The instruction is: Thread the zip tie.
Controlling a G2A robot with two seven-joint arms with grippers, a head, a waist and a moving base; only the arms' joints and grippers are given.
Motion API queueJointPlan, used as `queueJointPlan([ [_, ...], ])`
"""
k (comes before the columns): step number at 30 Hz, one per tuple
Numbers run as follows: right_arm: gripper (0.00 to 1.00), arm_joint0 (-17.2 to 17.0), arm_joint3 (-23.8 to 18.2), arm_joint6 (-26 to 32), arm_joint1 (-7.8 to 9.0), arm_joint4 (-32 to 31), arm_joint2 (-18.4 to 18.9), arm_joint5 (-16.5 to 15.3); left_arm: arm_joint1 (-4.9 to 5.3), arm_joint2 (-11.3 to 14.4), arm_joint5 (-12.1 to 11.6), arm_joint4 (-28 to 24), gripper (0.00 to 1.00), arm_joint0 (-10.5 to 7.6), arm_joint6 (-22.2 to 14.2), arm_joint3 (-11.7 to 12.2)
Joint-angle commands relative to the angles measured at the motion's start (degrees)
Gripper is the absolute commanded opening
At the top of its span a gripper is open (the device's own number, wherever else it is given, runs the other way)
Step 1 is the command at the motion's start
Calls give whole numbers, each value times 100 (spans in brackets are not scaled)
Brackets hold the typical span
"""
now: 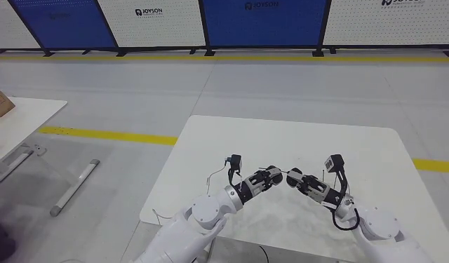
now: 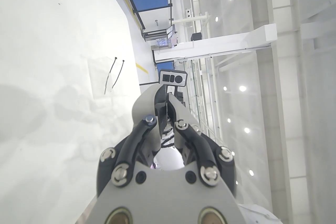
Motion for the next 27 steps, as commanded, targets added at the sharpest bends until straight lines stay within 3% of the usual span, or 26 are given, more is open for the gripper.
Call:
queueJointPlan([
  [1, 0, 0, 0, 0, 0, 0, 0, 0, 0, 2, 4, 12, 0, -4, 3, -2],
  [15, 0, -122, -156, -13, -12, -82, 111, 105, -7, 57, -6, 247, 0, -27, 88, 11],
  [17, 49, -136, -161, 9, -16, -77, 137, 111, -7, 59, -4, 258, 0, -26, 88, 10],
  [18, 100, -143, -162, 19, -18, -70, 147, 111, -7, 60, -4, 263, 0, -26, 87, 9],
  [27, 100, -224, -120, -17, -32, 26, 320, 147, 9, -74, -139, 153, 0, 112, 222, -132],
])
